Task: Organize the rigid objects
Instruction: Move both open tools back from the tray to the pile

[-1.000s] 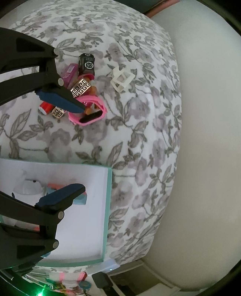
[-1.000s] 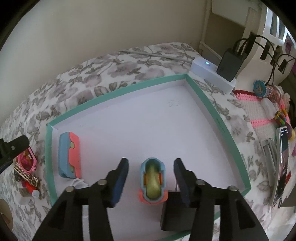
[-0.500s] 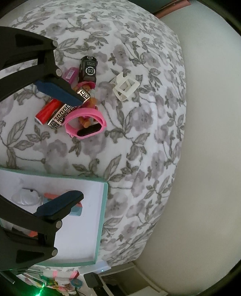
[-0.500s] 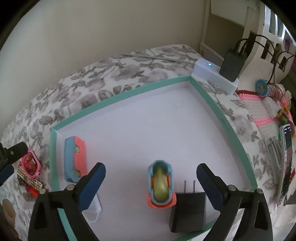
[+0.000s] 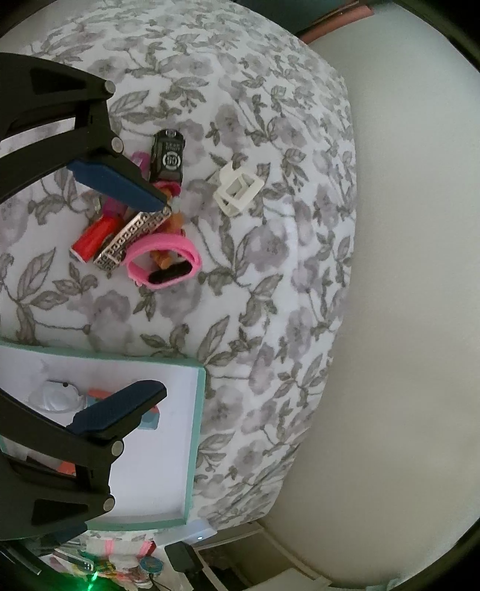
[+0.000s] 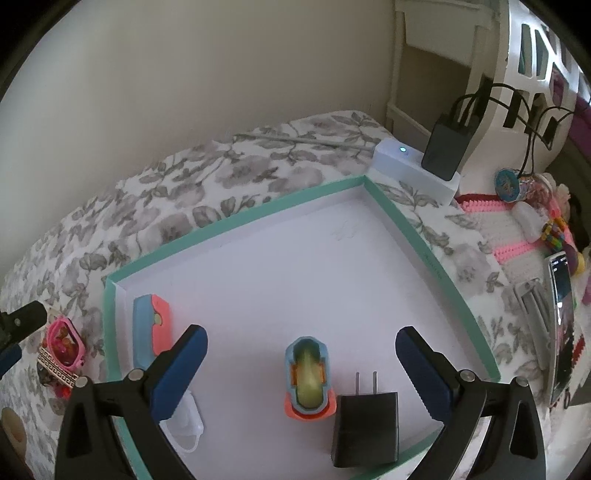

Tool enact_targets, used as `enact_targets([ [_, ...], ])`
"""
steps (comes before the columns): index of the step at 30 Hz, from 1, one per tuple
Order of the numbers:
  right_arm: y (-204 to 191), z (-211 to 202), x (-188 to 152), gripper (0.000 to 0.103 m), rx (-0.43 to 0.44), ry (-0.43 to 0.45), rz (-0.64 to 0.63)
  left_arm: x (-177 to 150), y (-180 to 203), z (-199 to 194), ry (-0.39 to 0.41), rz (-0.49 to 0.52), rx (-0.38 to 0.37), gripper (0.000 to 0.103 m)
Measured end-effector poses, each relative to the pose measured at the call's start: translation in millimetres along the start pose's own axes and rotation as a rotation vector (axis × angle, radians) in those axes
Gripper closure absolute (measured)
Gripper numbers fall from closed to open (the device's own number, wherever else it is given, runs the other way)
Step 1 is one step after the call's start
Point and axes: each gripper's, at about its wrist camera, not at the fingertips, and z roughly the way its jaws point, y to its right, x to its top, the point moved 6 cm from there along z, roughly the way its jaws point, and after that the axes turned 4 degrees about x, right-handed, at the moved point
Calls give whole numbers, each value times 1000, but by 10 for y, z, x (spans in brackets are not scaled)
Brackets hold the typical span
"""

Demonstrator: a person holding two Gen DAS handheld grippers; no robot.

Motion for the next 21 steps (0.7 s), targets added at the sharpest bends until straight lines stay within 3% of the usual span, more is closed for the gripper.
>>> enact_targets([
  [10,-363,-179,24,0,143,28,-26,34,-488,-214,38,-103,53,10],
  [14,-634,-259,-18,0,196,39,-109,2,-729,-285,57,-168,56,9],
  [17,-877,-308,-92,0,240,37,-180,-29,-860,-280,48,-198,46,0],
  [21,-1156,-342,-183,0,318,28,-234,-100,-1066,-297,42,-226,87,0],
])
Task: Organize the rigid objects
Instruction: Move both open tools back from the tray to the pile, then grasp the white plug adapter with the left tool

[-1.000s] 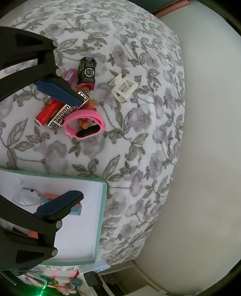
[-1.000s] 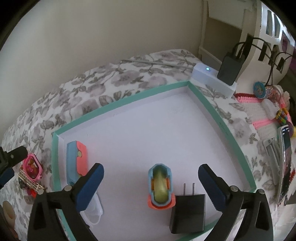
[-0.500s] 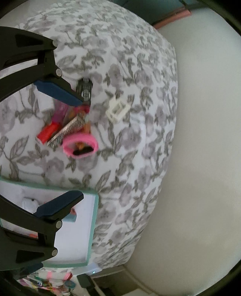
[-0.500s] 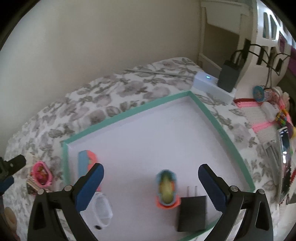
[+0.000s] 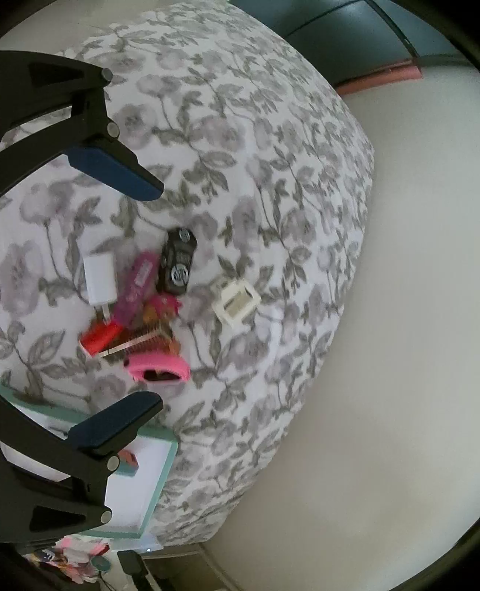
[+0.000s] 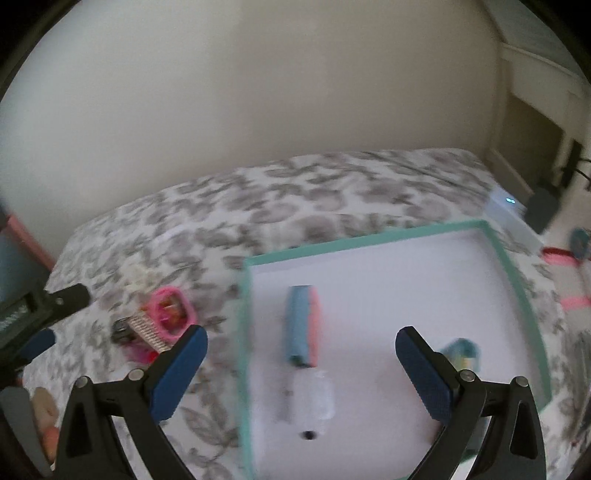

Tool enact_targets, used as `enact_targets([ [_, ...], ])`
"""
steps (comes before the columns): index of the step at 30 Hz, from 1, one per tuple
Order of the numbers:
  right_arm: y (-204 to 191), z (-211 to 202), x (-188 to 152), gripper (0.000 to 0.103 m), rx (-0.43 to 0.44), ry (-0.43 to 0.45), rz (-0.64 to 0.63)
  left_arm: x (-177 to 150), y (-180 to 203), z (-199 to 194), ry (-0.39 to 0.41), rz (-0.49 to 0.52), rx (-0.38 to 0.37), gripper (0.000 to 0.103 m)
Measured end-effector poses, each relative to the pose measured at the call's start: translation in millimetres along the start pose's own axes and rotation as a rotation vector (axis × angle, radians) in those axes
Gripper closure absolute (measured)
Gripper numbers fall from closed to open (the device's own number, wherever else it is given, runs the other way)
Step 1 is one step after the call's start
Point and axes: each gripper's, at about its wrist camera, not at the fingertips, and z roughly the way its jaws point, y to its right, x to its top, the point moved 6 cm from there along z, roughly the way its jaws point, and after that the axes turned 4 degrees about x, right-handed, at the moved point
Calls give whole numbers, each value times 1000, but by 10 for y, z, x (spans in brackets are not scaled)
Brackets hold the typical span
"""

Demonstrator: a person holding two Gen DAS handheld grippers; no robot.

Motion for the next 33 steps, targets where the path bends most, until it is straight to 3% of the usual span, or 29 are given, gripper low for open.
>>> enact_targets([
  [10,-454,166,-151,0,88,-41,-75,-128,-410,101,-39,-44,116,0],
  [14,-651,249,-227,0,136,-60,-106,-202,-498,223,-79,-105,78,0],
  [19,-799,382,-358,0,137,-100,-162,-313,-452,408,-160,-120,23,0],
  [26,-865,583,-526,0,141,-165,-192,-378,-451,513,-194,-108,53,0],
  [33,-879,537,-471,0,159,-120,-195,-375,-493,522,-204,-127,45,0],
])
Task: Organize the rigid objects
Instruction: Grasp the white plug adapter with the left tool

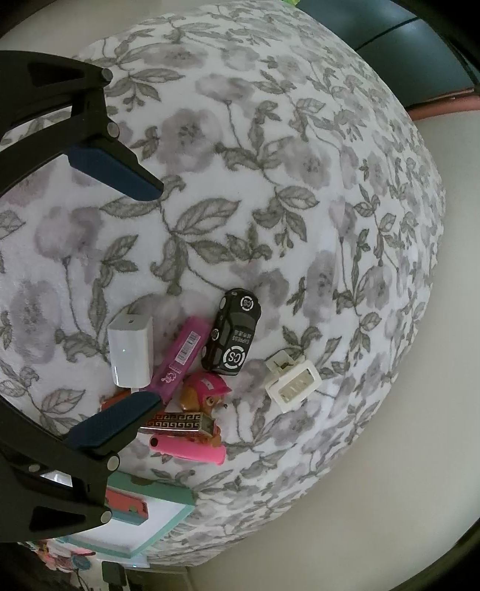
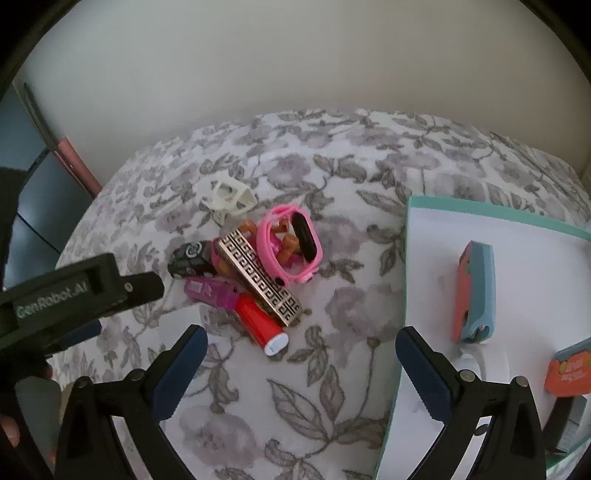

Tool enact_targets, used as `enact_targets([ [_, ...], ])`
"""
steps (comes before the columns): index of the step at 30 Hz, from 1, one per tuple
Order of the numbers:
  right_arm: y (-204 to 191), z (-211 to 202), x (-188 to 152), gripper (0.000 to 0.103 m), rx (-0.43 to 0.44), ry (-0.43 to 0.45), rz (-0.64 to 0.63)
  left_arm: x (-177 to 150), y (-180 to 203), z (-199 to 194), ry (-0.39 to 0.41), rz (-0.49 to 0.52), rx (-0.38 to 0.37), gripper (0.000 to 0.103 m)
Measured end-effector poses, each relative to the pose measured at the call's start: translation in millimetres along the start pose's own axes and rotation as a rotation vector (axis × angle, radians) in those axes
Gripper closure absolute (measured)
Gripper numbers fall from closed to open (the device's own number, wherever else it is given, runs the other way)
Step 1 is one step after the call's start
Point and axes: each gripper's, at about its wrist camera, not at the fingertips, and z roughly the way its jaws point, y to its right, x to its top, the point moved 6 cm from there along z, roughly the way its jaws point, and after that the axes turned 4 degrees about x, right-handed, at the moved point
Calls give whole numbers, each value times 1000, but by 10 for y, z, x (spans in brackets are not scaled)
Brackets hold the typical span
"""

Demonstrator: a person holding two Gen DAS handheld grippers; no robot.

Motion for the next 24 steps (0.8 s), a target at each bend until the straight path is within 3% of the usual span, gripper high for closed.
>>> enact_targets([
  [7,34,-49,71,0,-26,50,-8,14,35,16,-2,7,-12,0],
  [19,43,59,67,4,-20,16,-35,-10,237,127,-33,86,-53,0],
  [22,45,85,49,6,-11,5,-31,-48,296,174,-49,114,-50,4],
  [24,44,106,35,6,-7,-4,-30,-68,317,205,-60,123,-49,15],
])
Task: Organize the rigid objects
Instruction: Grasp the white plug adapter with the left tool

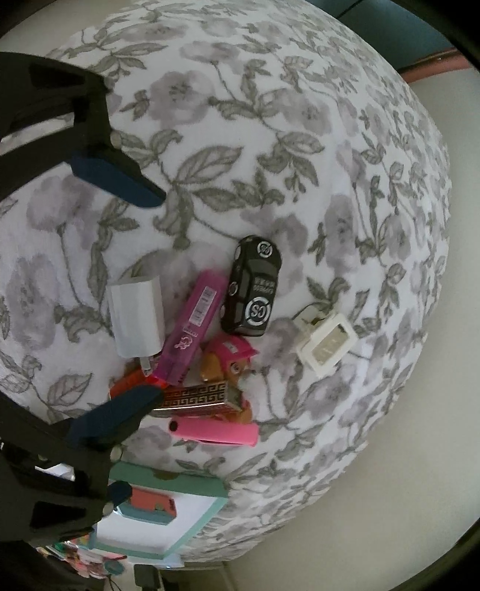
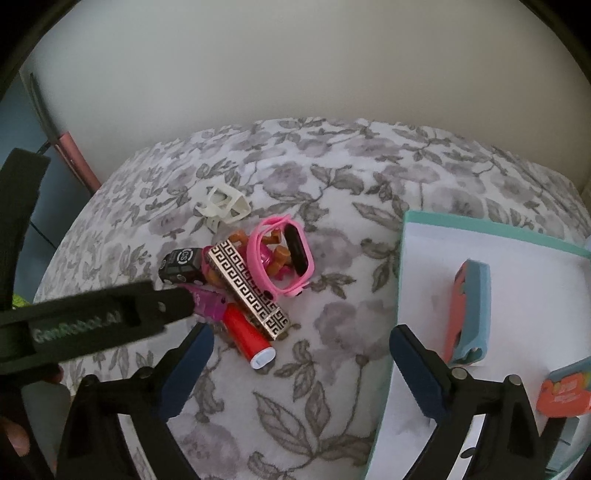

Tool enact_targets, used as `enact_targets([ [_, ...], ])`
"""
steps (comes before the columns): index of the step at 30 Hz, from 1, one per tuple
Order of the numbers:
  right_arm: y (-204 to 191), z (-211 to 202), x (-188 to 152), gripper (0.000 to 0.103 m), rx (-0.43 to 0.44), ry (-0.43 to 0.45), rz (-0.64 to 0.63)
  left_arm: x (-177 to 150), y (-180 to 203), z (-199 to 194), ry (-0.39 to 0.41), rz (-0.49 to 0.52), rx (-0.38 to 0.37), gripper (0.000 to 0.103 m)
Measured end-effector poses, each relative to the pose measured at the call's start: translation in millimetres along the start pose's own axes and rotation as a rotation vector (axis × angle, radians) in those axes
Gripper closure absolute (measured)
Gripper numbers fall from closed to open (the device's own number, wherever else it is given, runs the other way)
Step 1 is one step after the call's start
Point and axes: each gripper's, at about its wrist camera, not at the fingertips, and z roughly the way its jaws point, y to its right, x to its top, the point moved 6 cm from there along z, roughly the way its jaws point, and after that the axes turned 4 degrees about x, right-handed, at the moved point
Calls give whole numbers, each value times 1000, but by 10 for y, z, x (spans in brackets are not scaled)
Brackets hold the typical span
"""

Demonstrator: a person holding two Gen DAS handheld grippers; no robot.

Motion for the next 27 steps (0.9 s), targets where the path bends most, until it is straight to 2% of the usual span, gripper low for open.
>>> enact_targets([
  [7,-96,-10,12,12,28,17,-30,-43,9,61,-24,7,-2,34],
  [13,-161,67,-14,19,48,-2,-47,-69,42,75,-38,-3,-54,49],
  [14,-171,78,-20,21,51,-6,-50,-59,62,82,-36,-4,-61,55],
  [20,-205,224,-75,33,70,-46,-53,-50,46,62,-36,-9,-65,55],
  [23,-238,295,-105,44,77,-65,-62,-38,-48,49,-33,-19,-51,55],
  [27,-332,352,-130,48,104,-74,-74,-1,-190,35,-26,-43,-28,55],
])
